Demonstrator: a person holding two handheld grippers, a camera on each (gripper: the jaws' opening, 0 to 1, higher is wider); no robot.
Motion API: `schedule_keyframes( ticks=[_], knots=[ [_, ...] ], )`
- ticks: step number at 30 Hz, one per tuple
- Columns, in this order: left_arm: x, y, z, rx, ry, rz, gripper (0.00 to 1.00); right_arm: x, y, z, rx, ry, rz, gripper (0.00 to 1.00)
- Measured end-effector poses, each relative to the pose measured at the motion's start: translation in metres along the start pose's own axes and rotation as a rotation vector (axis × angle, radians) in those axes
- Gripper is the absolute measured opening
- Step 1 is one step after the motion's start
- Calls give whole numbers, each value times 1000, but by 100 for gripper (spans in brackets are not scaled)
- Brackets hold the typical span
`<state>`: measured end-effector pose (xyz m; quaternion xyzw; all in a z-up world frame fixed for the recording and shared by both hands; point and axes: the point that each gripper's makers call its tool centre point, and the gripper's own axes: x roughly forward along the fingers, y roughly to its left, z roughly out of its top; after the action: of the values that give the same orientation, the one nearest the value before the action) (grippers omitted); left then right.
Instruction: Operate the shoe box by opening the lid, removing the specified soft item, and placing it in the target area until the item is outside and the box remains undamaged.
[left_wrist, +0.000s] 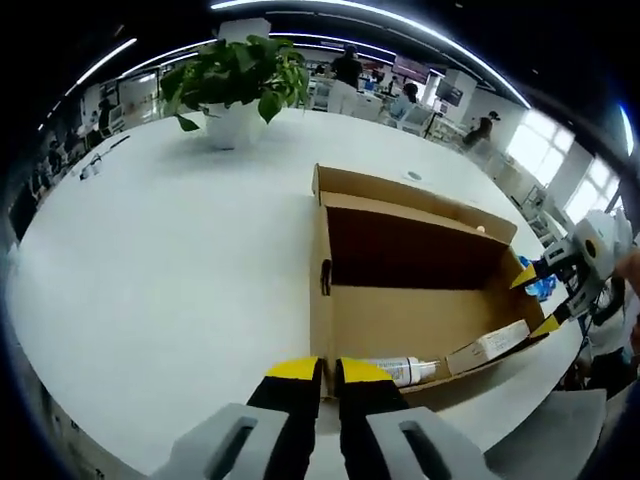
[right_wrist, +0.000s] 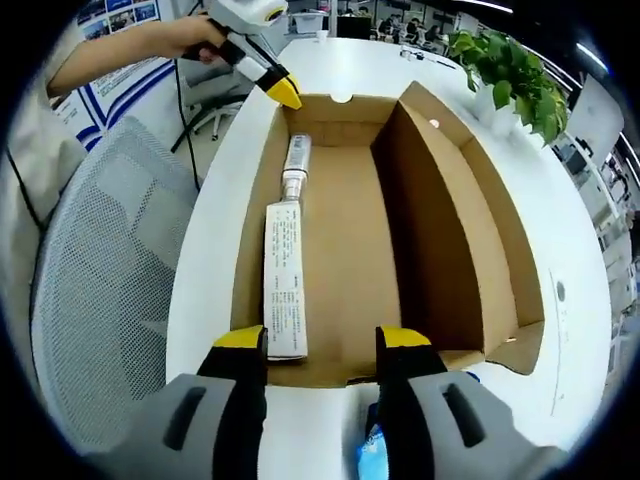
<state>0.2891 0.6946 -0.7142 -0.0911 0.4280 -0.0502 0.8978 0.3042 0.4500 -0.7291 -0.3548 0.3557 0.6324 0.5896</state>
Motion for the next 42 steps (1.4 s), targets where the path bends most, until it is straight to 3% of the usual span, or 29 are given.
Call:
schedule_keyframes(
  ticks=[11,21,42],
  knots=[
    [0,1,0,1,-6,7,5,13,1,2,25,10,15,34],
    [0,-1,0,0,-15,10,5,24,10,-2,51,19,34,20],
    [0,-2,1,-3,-18,10,5,21,8,2,27,9,16,17]
  ],
)
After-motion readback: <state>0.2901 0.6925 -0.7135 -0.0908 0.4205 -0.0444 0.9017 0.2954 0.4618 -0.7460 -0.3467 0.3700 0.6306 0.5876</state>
